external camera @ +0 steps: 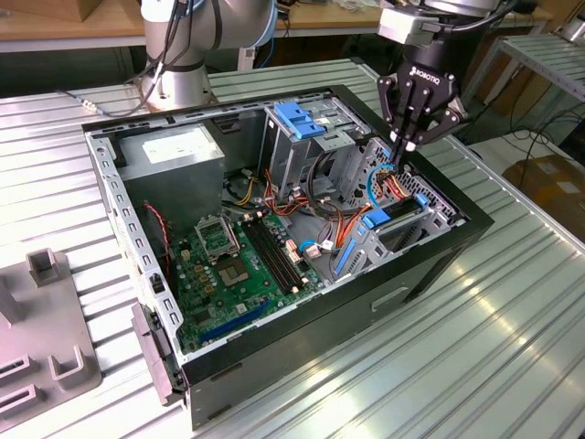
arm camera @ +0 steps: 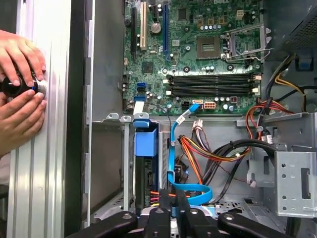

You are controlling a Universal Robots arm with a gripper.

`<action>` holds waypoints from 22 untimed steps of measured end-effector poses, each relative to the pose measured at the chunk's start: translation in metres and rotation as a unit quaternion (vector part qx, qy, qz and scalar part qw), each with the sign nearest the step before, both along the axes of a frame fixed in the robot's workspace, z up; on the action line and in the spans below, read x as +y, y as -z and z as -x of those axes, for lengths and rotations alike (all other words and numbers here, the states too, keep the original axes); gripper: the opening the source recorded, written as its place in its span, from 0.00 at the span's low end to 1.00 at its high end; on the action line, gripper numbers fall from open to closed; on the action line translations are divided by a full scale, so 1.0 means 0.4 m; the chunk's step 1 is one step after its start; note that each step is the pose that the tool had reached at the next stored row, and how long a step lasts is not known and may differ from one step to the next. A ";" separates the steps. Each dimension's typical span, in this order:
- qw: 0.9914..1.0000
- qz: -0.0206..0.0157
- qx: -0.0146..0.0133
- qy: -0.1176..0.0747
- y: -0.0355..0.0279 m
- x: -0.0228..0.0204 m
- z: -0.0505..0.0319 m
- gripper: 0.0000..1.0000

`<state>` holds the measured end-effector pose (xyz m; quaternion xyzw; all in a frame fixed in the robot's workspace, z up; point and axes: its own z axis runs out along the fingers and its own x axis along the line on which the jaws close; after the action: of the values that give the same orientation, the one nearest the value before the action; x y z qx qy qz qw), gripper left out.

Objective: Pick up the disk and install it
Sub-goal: 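Insert the second disk wire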

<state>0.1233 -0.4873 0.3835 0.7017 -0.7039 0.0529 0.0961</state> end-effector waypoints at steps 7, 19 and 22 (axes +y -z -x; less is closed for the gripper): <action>1.000 0.010 0.000 0.000 0.007 0.014 -0.001 0.24; 1.000 0.023 0.000 0.000 0.034 0.014 -0.001 0.16; 1.000 0.023 0.000 0.000 0.036 -0.006 -0.001 0.16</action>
<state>0.1236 -0.4896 0.3689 0.6995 -0.7023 0.0695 0.1121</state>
